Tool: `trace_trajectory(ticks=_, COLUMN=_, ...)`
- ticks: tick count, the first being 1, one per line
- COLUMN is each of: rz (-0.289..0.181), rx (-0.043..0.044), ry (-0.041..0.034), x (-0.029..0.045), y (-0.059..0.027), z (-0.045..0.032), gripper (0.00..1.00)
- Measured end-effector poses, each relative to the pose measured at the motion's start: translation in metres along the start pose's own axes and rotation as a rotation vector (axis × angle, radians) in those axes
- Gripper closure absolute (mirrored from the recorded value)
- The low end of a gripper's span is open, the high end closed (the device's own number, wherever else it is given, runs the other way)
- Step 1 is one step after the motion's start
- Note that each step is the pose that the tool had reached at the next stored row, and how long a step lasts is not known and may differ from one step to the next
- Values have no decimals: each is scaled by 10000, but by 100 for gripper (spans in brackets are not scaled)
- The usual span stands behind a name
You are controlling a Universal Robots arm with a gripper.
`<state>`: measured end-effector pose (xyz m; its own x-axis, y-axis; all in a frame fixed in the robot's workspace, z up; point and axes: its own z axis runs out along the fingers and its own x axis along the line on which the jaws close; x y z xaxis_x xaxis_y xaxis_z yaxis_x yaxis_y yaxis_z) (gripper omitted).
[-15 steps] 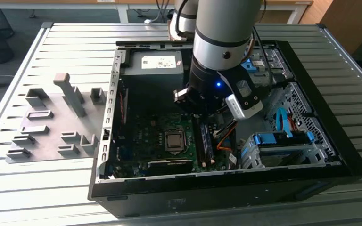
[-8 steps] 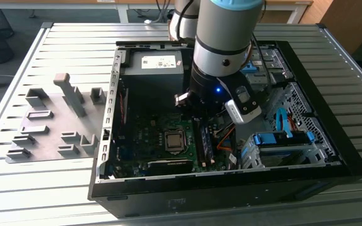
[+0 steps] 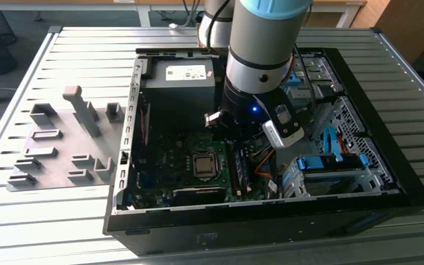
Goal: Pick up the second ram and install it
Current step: 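Insert the second ram into the second slot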
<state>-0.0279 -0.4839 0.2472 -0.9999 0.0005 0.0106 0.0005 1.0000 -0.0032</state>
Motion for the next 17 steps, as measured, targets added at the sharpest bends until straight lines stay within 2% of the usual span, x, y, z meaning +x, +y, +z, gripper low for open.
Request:
trace_trajectory(ticks=5, rz=-8, rx=-5, ry=-1, x=-1, y=0, z=22, gripper=86)
trace_trajectory(ticks=10, rz=-15, rx=-13, ry=-1, x=-4, y=-3, z=96, gripper=86)
trace_trajectory(ticks=17, rz=42, rx=-27, ry=-1, x=-8, y=-6, z=156, gripper=86)
